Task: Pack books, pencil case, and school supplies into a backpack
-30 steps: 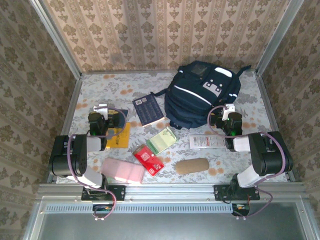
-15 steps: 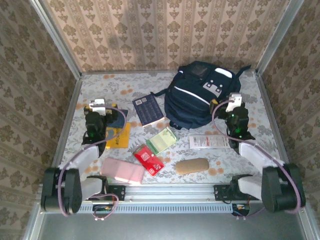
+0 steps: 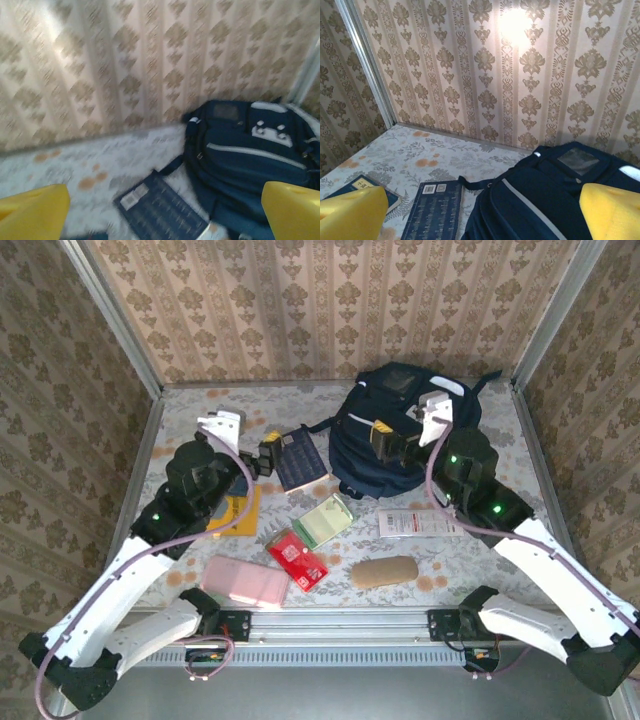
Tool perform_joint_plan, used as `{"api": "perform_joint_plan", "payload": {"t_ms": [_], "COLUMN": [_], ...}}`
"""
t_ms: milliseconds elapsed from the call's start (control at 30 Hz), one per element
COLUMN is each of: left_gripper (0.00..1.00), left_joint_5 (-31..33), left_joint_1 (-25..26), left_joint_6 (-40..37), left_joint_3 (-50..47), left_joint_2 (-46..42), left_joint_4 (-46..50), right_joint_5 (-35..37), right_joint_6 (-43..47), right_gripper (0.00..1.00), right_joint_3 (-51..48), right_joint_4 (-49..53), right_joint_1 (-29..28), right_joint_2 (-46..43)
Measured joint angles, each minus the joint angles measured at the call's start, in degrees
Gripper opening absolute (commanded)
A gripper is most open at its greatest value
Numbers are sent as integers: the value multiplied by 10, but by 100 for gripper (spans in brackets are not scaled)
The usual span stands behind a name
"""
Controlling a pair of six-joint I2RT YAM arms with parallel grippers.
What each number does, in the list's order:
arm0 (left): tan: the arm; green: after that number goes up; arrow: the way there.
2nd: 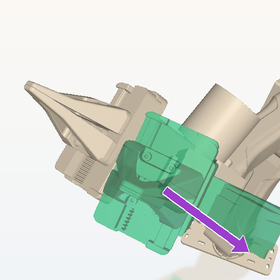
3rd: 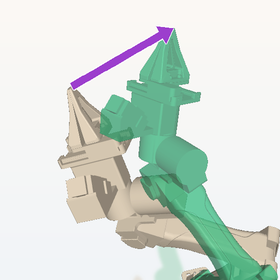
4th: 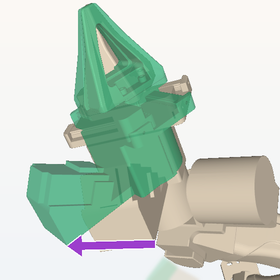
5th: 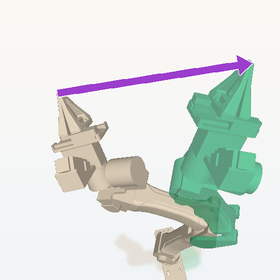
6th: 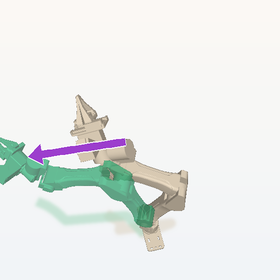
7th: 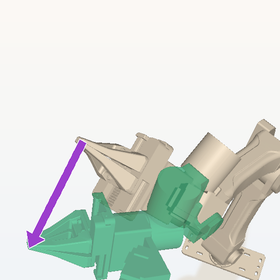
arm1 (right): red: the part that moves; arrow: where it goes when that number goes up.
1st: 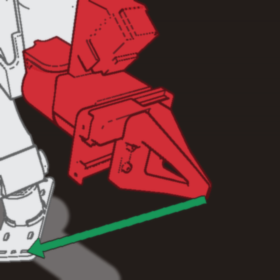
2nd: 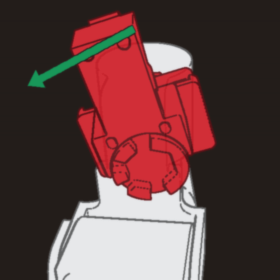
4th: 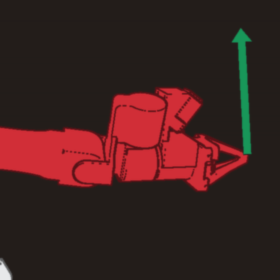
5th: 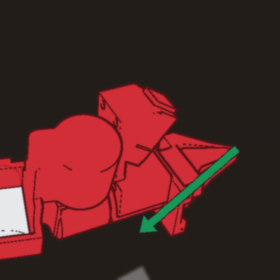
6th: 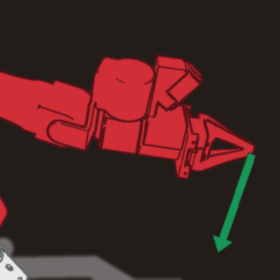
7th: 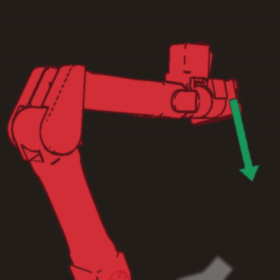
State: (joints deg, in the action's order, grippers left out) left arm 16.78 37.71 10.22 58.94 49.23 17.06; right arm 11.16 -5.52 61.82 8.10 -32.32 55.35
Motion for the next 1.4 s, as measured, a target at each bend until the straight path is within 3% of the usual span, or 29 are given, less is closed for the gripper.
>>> {"api": "perform_joint_plan", "payload": {"t_ms": [100, 233, 367, 467, 600, 700, 933, 1233, 1400], "left_gripper": [100, 100, 100, 100, 100, 100, 100, 99, 98], "left_joint_5": [-10, -68, -137, -187, -260, -306, -338, -365, -383], "left_joint_1": [-39, -98, -128, -128, -128, -124, -78, -72, -87], "left_joint_6": [50, 134, 174, 181, 188, 198, 231, 275, 284], "left_joint_3": [9, 8, 8, 8, 4, 0, 0, 16, 48], "left_joint_2": [-5, 12, 57, 82, 78, 73, 91, 197, 274], "left_joint_4": [65, 129, 156, 177, 183, 188, 216, 173, 132], "right_joint_5": [-65, -139, -159, -159, -183, -222, -251, -245, -257], "right_joint_6": [-35, -82, -119, -125, -125, -125, -126, -145, -122], "right_gripper": [100, 100, 100, 99, 86, 86, 87, 88, 88], "right_joint_3": [35, 46, 56, 56, 46, 64, 70, 96, 180], "right_joint_4": [59, 115, 138, 144, 109, 79, 51, 28, 68], "right_joint_1": [40, 107, 134, 131, 141, 149, 148, 172, 189], "right_joint_2": [1, 13, 60, 103, 144, 202, 269, 334, 413]}}
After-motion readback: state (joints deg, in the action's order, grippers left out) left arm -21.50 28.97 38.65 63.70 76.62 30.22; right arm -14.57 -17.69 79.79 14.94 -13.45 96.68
